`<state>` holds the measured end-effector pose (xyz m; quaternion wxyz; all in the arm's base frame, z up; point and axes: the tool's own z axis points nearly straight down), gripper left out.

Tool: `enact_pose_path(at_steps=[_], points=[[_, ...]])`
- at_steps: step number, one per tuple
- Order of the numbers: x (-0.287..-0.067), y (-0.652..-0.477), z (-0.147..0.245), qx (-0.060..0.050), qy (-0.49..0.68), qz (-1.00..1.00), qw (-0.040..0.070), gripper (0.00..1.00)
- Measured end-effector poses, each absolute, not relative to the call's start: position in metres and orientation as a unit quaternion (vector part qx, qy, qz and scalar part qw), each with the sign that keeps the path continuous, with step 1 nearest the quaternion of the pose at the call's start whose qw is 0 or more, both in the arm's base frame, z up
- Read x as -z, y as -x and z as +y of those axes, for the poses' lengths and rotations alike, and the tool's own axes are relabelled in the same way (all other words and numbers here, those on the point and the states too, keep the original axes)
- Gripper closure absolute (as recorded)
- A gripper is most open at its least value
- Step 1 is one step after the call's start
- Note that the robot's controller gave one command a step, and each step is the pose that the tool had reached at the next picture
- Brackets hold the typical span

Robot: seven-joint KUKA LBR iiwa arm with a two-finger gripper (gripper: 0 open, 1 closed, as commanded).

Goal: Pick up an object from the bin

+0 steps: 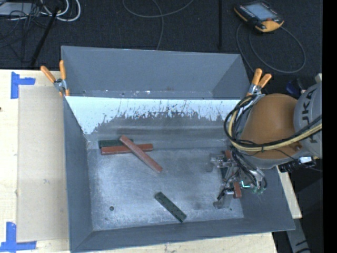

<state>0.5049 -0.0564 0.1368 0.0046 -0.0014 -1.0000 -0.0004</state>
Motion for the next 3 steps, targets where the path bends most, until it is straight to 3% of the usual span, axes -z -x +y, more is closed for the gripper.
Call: enact_pose_path(at_steps=[1, 2, 3], points=[[-0.14, -0.507, -0.056, 0.0, 0.001, -1.0, 0.001, 0.0], [-0.157, -0.536, -0.099, 0.001, -0.023, -1.0, 0.001, 0.0], [-0.136, -0.548, -0.133, -0.002, -0.022, -1.0, -0.004, 0.0]])
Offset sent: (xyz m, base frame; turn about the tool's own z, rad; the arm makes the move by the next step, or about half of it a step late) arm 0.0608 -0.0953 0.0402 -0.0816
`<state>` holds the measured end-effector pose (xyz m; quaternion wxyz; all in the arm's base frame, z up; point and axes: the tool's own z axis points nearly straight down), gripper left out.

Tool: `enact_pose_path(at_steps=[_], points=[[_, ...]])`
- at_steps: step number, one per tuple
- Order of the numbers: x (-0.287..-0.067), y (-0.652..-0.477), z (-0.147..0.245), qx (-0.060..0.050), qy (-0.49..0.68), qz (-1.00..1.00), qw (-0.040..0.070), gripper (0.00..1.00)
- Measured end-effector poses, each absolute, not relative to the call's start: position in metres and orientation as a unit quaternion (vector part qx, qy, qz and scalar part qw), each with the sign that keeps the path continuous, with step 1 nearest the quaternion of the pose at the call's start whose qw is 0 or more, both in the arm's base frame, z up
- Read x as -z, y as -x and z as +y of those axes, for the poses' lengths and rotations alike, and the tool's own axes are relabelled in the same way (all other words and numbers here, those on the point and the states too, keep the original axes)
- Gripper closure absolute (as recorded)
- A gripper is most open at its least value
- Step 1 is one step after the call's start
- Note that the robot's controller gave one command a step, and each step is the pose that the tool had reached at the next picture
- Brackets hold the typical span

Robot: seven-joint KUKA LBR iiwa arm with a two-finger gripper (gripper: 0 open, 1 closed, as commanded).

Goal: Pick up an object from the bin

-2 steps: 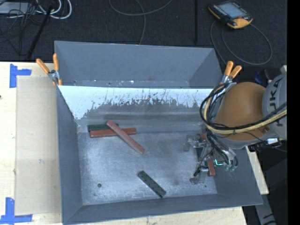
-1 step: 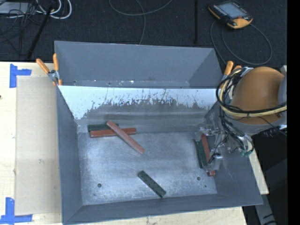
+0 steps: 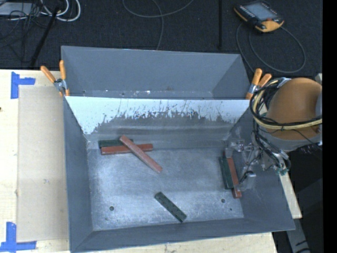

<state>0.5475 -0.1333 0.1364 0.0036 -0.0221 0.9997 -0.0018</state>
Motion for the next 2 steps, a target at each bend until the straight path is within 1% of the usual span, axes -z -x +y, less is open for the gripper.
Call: enact_pose_path(at_steps=[1, 2], points=[[-0.1, -0.538, -0.141, 0.0, 0.08, 0.997, 0.0, 0.0], [-0.084, -0.527, -0.132, 0.0, 0.186, 0.983, -0.001, 0.0]])
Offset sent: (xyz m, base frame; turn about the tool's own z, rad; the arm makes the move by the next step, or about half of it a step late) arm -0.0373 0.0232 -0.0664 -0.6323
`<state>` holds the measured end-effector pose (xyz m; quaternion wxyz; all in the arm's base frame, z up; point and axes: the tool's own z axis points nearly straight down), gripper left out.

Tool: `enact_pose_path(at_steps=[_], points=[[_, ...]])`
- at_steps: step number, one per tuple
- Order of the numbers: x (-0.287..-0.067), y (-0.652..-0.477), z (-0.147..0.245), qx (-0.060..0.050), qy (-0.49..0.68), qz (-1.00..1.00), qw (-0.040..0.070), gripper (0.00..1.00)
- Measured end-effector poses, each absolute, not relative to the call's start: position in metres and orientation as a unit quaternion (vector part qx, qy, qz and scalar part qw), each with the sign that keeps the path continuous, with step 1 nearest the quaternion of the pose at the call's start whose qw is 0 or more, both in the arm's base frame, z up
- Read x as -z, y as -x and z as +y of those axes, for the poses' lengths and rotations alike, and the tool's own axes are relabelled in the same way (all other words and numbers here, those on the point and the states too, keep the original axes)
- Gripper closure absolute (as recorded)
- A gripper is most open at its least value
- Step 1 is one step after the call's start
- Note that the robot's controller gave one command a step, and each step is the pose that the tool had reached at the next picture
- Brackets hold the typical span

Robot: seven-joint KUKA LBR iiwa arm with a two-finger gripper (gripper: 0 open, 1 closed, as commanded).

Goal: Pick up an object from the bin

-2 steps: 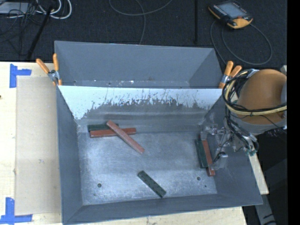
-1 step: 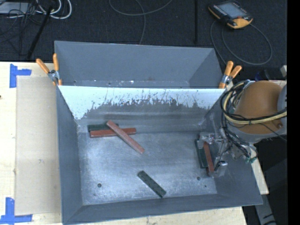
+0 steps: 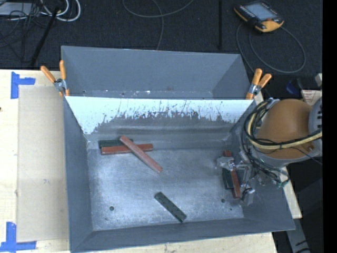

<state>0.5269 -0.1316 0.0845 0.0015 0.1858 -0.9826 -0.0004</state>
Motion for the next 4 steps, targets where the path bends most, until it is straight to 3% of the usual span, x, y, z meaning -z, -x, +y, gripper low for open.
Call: enact_pose_path(at_steps=[1, 2, 3, 4], points=[[-0.083, -0.532, -0.132, 0.002, -0.299, -0.954, 0.0, 0.0], [-0.105, -0.561, -0.142, 0.001, -0.34, -0.94, 0.001, 0.0], [-0.116, -0.565, -0.146, 0.0, -0.406, -0.914, -0.002, 0.0], [-0.107, -0.568, -0.147, 0.003, -0.445, -0.896, 0.0, 0.0]])
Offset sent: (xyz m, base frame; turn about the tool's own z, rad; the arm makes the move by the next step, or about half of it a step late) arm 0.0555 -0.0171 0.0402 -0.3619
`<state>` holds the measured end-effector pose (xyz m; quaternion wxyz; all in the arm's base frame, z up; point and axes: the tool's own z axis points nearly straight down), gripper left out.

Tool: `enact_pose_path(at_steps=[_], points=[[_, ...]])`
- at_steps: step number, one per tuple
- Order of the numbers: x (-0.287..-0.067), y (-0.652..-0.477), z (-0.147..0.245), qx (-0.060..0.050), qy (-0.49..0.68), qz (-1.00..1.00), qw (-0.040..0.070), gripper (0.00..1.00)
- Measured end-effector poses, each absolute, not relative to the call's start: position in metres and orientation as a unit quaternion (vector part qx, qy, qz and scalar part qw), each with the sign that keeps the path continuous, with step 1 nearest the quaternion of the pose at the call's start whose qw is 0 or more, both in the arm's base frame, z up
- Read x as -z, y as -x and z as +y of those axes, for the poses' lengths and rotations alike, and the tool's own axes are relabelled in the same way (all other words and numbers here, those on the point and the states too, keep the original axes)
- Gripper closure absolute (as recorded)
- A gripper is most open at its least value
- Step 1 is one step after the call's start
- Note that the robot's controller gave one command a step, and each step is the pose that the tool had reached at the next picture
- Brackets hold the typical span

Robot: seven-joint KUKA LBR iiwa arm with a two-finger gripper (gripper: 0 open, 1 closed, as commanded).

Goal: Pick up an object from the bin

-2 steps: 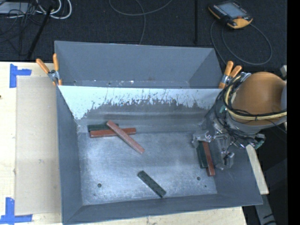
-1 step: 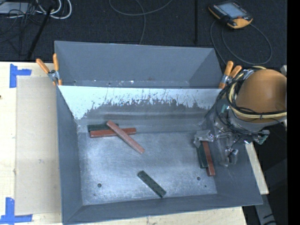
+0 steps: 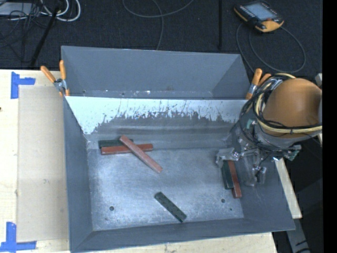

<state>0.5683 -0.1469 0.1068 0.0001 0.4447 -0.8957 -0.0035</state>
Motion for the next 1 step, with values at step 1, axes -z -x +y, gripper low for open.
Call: enact_pose_path(at_steps=[1], points=[[-0.0952, -0.6125, -0.126, 0.001, -0.396, -0.918, -0.001, 0.0]])
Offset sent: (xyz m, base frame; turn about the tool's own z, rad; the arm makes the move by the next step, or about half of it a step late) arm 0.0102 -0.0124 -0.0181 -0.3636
